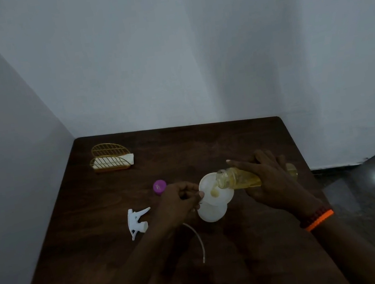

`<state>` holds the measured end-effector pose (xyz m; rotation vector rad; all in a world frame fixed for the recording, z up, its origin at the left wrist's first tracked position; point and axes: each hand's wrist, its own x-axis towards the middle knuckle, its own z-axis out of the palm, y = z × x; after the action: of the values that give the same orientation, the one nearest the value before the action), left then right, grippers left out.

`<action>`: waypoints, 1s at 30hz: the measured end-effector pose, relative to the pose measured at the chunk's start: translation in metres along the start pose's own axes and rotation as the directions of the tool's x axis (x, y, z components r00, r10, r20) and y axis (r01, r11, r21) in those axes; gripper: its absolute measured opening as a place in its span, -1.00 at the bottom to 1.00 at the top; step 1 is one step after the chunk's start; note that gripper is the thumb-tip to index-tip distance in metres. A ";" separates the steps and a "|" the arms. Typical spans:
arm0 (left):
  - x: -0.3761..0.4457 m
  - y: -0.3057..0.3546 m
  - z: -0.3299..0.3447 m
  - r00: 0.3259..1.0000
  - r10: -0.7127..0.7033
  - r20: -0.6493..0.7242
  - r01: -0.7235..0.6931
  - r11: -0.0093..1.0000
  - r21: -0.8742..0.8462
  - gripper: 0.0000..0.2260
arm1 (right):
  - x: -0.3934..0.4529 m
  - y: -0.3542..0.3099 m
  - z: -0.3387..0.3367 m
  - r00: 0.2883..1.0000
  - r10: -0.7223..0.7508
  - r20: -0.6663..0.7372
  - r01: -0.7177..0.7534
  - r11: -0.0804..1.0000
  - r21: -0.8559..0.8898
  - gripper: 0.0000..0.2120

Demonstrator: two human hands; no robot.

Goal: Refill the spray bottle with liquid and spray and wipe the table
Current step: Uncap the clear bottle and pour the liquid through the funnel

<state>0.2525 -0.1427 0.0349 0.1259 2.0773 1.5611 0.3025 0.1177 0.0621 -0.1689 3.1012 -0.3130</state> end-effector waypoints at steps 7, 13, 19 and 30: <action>0.000 0.000 0.000 1.000 -0.001 0.007 0.001 1.000 0.015 -0.89 | 0.000 0.001 0.000 1.000 -0.003 -0.002 0.003 1.000 0.004 -0.23; 0.001 0.001 0.001 1.000 -0.014 -0.002 0.014 1.000 0.004 -0.87 | 0.001 0.001 -0.001 1.000 -0.011 0.003 0.011 1.000 -0.009 -0.21; 0.000 0.002 0.001 1.000 -0.012 -0.006 0.012 1.000 -0.020 -0.90 | 0.001 0.001 -0.001 1.000 -0.019 -0.020 0.018 1.000 -0.007 -0.21; 0.002 0.001 0.000 1.000 -0.015 0.006 0.015 1.000 -0.005 -0.87 | 0.003 0.002 -0.003 1.000 -0.005 -0.010 0.005 1.000 -0.017 -0.22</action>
<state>0.2509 -0.1418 0.0348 0.1128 2.0650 1.5557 0.2990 0.1204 0.0644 -0.1754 3.1152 -0.2886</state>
